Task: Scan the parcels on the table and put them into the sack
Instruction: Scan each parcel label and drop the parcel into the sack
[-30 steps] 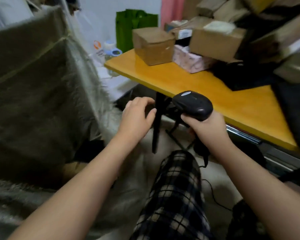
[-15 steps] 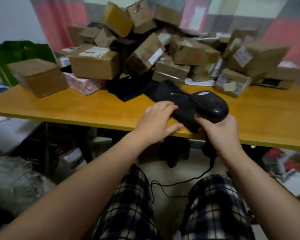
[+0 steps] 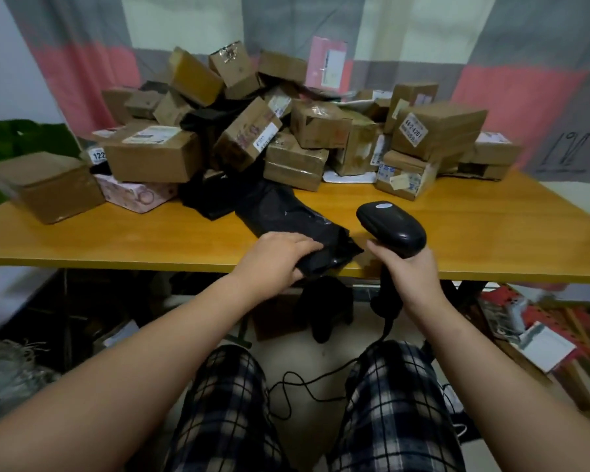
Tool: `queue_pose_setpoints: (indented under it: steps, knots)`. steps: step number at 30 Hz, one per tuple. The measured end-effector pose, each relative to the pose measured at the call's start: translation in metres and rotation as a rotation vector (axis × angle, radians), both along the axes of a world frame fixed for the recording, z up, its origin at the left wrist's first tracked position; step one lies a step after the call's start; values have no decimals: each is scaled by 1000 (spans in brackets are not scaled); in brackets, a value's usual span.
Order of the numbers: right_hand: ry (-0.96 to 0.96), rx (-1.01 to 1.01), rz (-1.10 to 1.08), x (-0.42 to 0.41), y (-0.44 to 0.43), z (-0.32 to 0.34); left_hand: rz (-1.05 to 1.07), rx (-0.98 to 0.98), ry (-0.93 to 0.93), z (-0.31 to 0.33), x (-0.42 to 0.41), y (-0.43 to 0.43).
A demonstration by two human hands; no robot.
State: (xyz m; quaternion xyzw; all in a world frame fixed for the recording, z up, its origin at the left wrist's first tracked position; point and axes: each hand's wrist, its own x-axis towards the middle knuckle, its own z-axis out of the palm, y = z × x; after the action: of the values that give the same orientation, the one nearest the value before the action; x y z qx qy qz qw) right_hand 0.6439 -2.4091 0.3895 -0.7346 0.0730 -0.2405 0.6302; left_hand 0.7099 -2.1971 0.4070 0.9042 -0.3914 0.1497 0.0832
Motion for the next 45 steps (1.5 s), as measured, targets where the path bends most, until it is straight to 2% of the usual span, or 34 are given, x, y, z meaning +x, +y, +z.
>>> queue_pose_setpoints:
  steps: [4,5,7,11,14,18,20,24,26,28,31,34,36,38,41,43,45]
  knots:
    - [16,-56,81,-3,6,0,95,-460,-163,49,0,21]
    - [14,-71,95,-2,9,1,125,-594,-150,61,3,25]
    - [-5,-74,115,1,15,7,139,-842,-9,82,8,31]
    - [-75,-51,141,8,28,24,106,-1219,129,103,16,44]
    - [-149,-56,128,8,36,37,99,-1373,201,94,18,51]
    - [-175,-130,59,7,44,41,150,-1454,427,56,18,55]
    - [-148,-155,35,8,48,38,296,-1390,523,31,17,58]
    - [-50,-229,58,18,56,29,567,-992,578,-3,21,72]
    - [-3,-248,74,23,60,25,709,-715,504,-4,24,79]
    - [60,-139,59,28,63,20,831,-461,348,2,28,77]
    - [125,131,-22,32,62,16,672,-354,162,18,42,60]
    - [147,161,-53,35,58,16,448,-82,285,30,60,38]
    - [180,147,-27,35,56,18,415,85,388,32,66,29]
    - [239,242,35,37,55,22,410,114,396,30,66,25]
    - [326,400,193,41,59,29,344,11,378,21,53,25]
    - [297,352,229,43,65,30,319,-64,348,13,43,29]
    - [193,321,223,41,70,31,343,-244,384,10,38,34]
